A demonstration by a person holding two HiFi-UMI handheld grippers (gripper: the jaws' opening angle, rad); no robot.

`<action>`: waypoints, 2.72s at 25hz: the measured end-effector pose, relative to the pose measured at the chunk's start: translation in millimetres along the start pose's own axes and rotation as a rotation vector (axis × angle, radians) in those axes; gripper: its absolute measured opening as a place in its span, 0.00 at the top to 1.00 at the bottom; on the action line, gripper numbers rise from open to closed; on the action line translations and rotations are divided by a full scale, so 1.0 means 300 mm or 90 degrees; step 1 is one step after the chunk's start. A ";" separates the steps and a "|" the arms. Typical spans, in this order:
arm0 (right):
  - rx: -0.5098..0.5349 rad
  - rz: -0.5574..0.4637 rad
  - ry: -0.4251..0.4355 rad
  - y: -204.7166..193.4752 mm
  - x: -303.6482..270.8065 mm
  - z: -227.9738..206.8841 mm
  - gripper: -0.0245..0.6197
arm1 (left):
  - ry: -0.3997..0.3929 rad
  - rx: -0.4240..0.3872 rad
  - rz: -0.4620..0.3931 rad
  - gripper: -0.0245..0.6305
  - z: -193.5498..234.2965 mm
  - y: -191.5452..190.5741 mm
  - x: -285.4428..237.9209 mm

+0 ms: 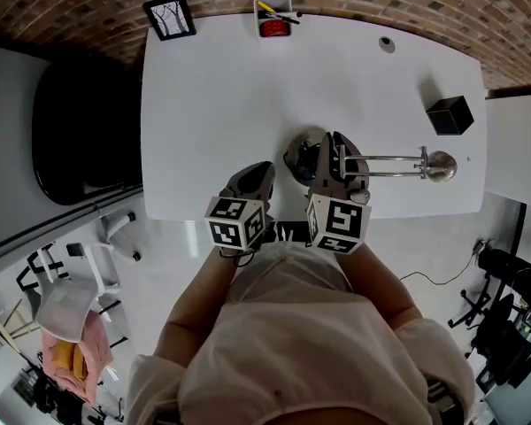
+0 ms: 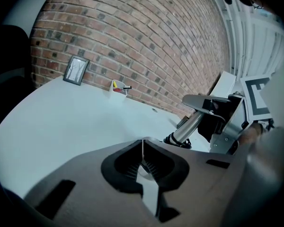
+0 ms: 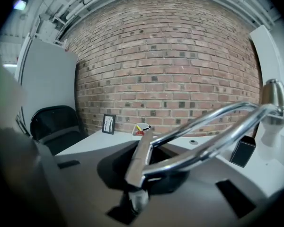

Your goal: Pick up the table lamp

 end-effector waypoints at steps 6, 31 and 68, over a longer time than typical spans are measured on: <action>-0.032 -0.001 0.001 0.006 0.003 -0.044 0.89 | -0.003 -0.014 0.021 0.93 0.004 -0.010 -0.033; -0.168 -0.021 0.073 0.003 0.019 -0.247 0.89 | -0.104 0.205 0.068 0.64 0.015 -0.075 -0.199; -0.154 -0.041 0.135 0.108 0.027 -0.272 0.90 | -0.192 0.352 0.106 0.72 -0.069 -0.099 -0.271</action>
Point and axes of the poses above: the fingertips, and each gripper's own axes: x backward along the fingers, z to its left, y out of its top, the point moved 8 cm from there along x, backward along the fingers, and after that the axes turned 3 degrees about x, right-handed, at the moved point
